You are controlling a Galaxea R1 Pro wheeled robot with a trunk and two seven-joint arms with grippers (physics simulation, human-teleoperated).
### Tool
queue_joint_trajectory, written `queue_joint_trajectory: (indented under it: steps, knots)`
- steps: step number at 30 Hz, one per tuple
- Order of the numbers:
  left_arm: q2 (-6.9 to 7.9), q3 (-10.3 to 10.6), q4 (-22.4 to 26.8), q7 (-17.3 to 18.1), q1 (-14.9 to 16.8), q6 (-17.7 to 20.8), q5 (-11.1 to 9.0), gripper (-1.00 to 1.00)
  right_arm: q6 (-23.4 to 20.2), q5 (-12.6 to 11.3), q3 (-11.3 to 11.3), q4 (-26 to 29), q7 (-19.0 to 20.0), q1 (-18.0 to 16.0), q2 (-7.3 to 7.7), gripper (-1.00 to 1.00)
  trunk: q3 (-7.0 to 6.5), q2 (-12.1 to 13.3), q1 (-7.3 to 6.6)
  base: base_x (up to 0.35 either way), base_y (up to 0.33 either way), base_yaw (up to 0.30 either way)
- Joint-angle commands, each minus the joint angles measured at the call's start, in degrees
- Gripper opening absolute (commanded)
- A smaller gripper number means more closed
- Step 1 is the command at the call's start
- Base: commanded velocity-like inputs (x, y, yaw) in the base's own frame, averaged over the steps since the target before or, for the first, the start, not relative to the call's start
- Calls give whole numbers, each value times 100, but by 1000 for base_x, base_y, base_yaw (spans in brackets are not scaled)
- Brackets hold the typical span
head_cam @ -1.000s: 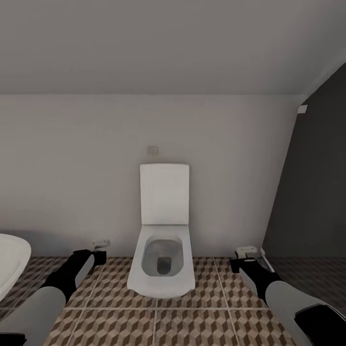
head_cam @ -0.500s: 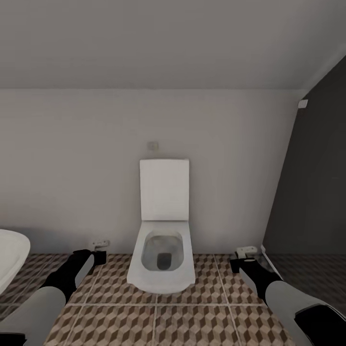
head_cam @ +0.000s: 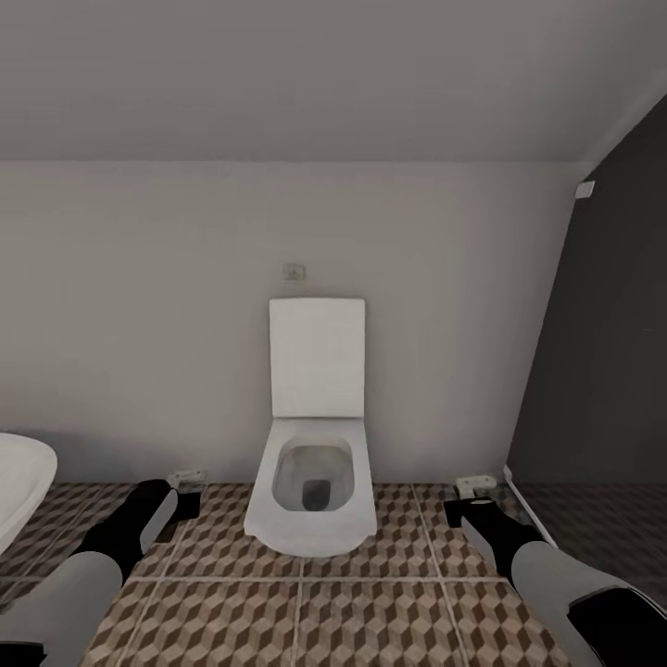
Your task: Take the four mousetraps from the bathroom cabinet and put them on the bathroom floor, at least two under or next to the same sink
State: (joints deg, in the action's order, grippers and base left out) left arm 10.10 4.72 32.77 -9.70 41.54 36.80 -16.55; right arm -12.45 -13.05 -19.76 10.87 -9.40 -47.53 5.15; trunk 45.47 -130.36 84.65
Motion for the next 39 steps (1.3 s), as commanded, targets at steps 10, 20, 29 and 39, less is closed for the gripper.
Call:
queue_joint_trajectory:
  steps: [10,20,29,39]
  knots:
    - [9,46,10,-49,-1,11,-41,-100,-1364,-83,-23,61,6,-1,-3,-100,186,-405,219,0,0,0]
    - [9,46,10,-49,-2,-16,-41,-100,-1103,-83,-11,64,33,-1,4,-100,366,-806,439,0,0,0]
    - [13,46,10,-49,-2,-23,-41,-100,-1065,-76,-10,64,29,-1,4,-100,527,-1167,636,0,0,0]
    - [11,46,10,-49,-2,-24,-41,-100,-1032,-75,-10,64,27,-1,4,-100,736,-1297,720,0,0,0]
